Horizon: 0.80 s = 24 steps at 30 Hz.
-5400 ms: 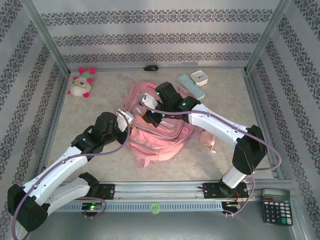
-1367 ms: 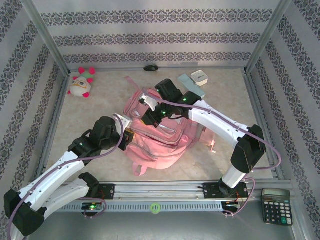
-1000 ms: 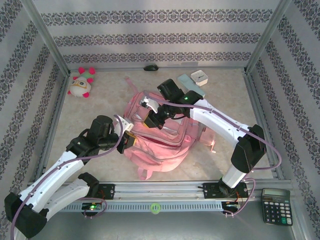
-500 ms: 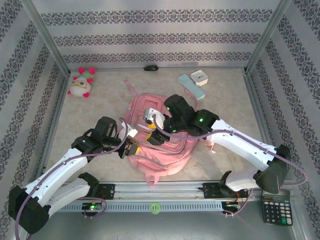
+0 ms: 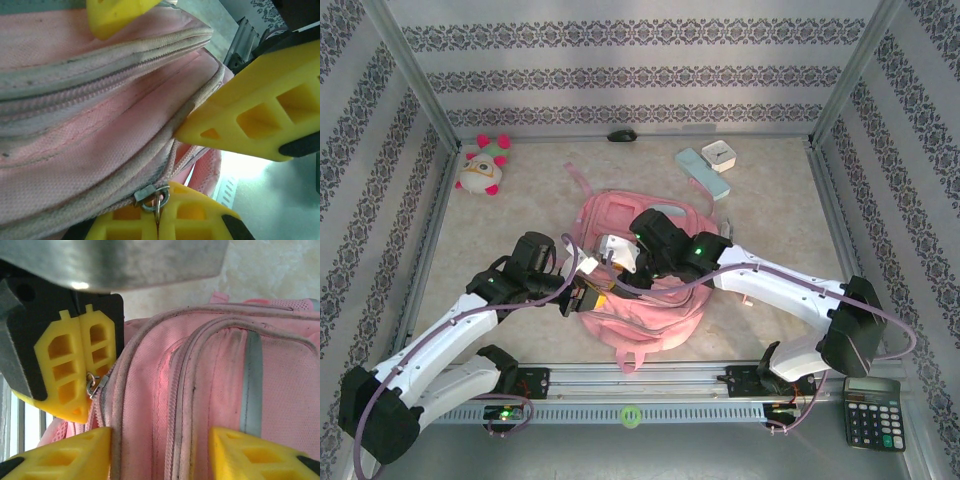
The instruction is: Pack the student bag
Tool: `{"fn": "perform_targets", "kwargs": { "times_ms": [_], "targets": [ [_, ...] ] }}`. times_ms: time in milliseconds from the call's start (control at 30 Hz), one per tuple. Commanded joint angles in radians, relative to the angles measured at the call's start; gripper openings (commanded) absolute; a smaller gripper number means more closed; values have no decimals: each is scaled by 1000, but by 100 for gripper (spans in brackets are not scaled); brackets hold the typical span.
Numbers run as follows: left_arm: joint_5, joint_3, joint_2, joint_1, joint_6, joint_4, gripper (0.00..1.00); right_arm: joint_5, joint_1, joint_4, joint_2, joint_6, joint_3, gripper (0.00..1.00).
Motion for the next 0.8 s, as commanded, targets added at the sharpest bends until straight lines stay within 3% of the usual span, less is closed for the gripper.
{"fn": "perform_targets", "kwargs": {
  "times_ms": [0,100,167,300,433,633,767],
  "targets": [
    [26,27,-8,6,22,39,0,88,-5,29,-5,-56,-7,43],
    [-18,38,-7,7,41,-2,0,57,-6,7,-34,-128,-25,11],
    [-74,47,2,7,70,-55,0,-2,-6,-15,-63,-218,-50,0],
    [-150,60,12,24,100,-105,0,-108,-23,-38,-140,-370,-99,0],
    [-173,80,16,43,109,-123,0,-181,-74,-106,-161,-419,-77,0],
    [-306,129,43,62,101,-161,0,-310,-140,-209,-183,-522,-47,0],
    [-297,194,70,72,135,-230,0,-299,-155,-225,-201,-522,-42,0]
  ]
}}
